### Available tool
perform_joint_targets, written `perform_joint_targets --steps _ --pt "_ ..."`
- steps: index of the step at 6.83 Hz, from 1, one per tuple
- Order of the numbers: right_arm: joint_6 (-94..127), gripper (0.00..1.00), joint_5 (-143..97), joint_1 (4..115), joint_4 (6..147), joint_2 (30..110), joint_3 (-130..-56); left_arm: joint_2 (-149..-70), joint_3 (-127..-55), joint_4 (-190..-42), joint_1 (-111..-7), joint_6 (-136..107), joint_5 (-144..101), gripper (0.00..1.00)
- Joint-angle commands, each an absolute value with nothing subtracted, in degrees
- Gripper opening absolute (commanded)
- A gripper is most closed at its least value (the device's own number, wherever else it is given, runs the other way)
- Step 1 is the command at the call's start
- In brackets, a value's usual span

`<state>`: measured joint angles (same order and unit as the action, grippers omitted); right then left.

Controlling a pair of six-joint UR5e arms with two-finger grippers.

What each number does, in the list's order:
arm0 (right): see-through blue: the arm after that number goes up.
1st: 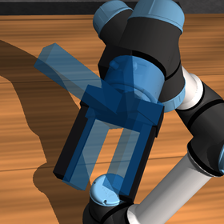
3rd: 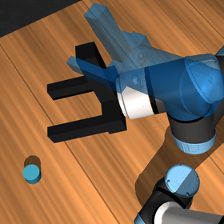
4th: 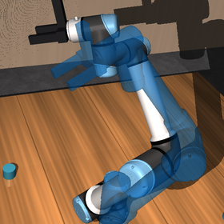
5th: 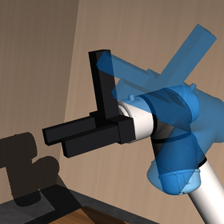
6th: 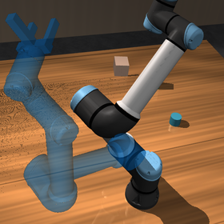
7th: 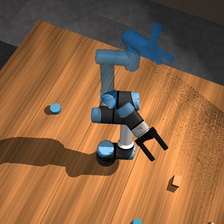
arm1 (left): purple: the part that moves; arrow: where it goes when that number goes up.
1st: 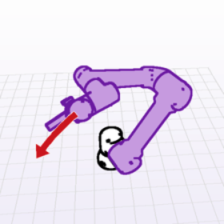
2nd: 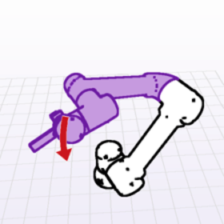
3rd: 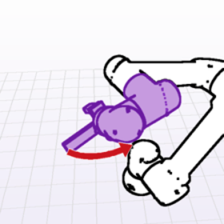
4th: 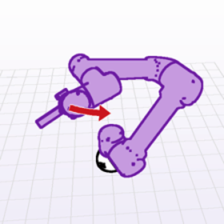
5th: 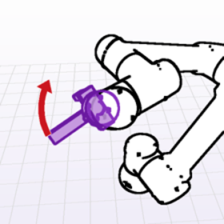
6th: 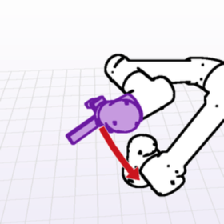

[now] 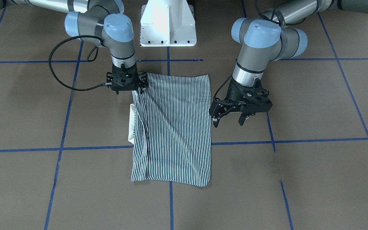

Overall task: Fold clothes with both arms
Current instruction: 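Grasp the shirt's side edge nearest the right gripper and lift it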

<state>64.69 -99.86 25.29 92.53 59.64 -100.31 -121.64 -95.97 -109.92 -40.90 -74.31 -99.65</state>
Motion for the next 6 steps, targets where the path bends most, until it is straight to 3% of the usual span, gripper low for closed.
perform_joint_targets --steps 1,6 --pt "56.53 1.0 -100.46 25.4 98.24 58.27 -99.58 -121.64 -95.98 -109.86 -40.87 -74.36 -99.67 1.0" --pt "56.51 1.0 -102.92 23.21 98.17 56.77 -97.91 -121.55 -95.98 -109.95 -40.87 -74.36 -99.67 1.0"
